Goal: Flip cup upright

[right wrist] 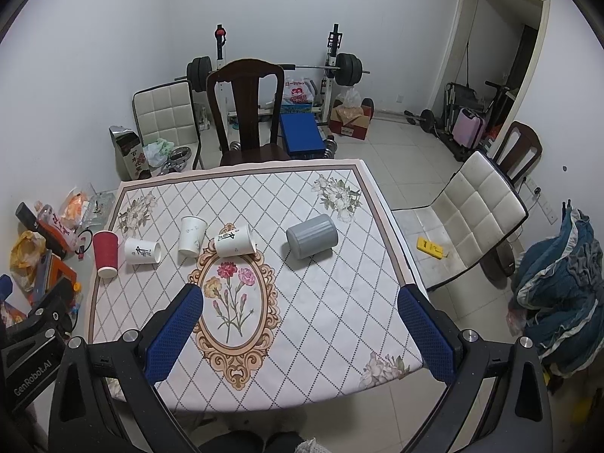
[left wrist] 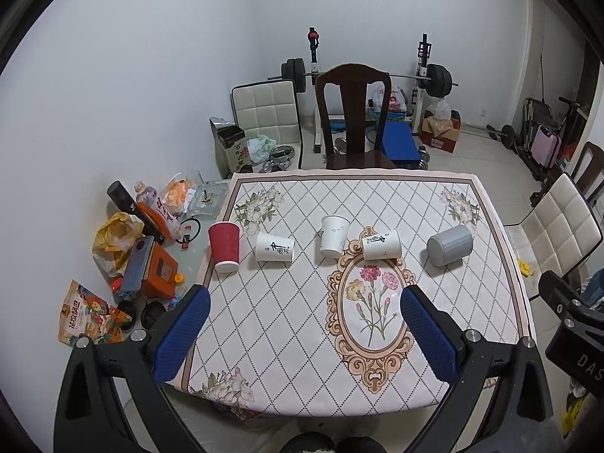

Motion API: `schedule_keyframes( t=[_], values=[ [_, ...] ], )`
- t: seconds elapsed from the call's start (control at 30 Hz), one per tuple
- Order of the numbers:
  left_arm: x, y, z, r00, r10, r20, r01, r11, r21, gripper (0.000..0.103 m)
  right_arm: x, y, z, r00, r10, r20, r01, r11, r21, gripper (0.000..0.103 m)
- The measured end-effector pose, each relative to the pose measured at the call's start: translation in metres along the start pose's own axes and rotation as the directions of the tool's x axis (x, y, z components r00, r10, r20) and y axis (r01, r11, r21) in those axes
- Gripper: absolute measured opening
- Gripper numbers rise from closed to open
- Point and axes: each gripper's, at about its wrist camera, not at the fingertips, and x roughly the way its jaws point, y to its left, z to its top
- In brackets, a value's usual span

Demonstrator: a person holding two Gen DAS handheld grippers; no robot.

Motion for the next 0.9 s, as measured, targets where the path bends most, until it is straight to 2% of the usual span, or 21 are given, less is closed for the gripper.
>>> schedule_keyframes(
  t=[0.43,0.7,0.8,0.9],
  values=[
    [0.000,-0.005,-0.001,1.000,-0.002,0.004,0.002,1.000,-0.001,0.103,0.003,-0.004,-0.002,1.000,0.003,-0.005,-0.003,1.000,-0.004,0.103],
    [-0.001,-0.032,-0.005,1.000,-0.002,-0.004,0.002,1.000,-0.007,0.103,0.011,-0.027,-0.001,1.000,0.028,-0.013,-0.027,0.999,0.028,0.103],
    [0.014,-0.044,-0.007,1.000,0.007,0.006,-0.007,1.000,-0.009,0.103,0.021,-0.041,-0.003,0.999,0.028,-0.024,-0.027,0.998,0.050,0.103],
    [0.036,-0.059,-0.011,0.999,0.035,0.028,-0.037,0.998,0.043,0.103,0.043,-0.055,-0.006,0.998,0.026,-0.060,-0.022,0.998,0.061,0.103]
  ],
)
